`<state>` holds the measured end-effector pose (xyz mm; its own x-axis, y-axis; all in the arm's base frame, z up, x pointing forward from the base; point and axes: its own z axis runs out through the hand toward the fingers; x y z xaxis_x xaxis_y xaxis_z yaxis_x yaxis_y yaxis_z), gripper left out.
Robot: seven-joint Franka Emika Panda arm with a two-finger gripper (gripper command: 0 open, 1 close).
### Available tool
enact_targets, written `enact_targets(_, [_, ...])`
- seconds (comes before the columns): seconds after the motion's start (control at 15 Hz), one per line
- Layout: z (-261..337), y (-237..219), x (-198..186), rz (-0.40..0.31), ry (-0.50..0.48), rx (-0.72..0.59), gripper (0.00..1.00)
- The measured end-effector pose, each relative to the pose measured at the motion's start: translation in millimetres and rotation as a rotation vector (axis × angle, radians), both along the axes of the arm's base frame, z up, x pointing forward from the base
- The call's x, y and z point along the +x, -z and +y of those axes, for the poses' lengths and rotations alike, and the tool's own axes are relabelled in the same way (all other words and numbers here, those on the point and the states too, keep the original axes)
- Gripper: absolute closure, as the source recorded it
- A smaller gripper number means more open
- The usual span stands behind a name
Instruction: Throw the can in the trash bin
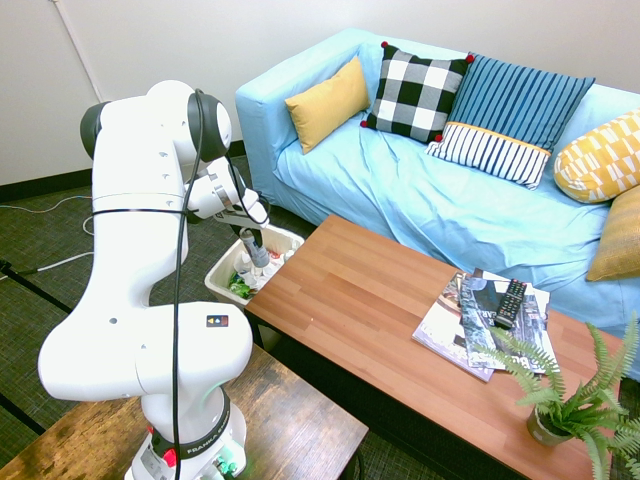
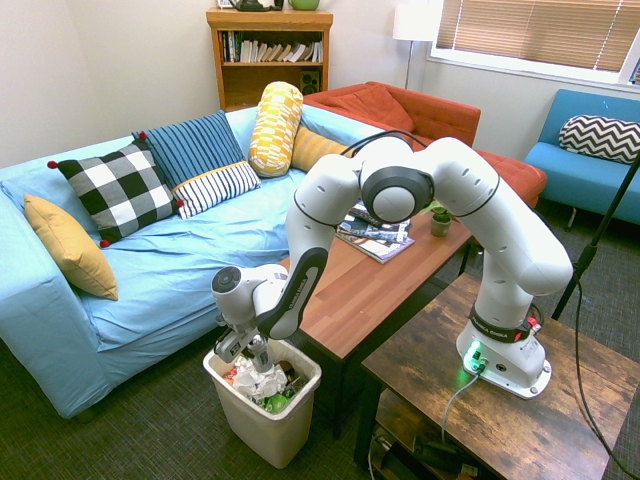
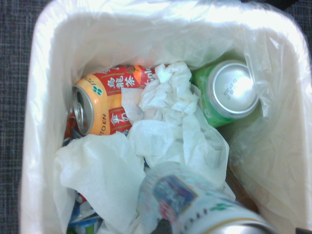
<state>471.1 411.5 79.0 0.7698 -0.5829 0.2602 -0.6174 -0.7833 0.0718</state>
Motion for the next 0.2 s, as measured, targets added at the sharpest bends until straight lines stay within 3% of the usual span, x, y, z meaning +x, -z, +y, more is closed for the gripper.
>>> enact_targets(0.2, [10.4, -30.7, -5.2, -0.034, 0.009, 0.001, 0.0])
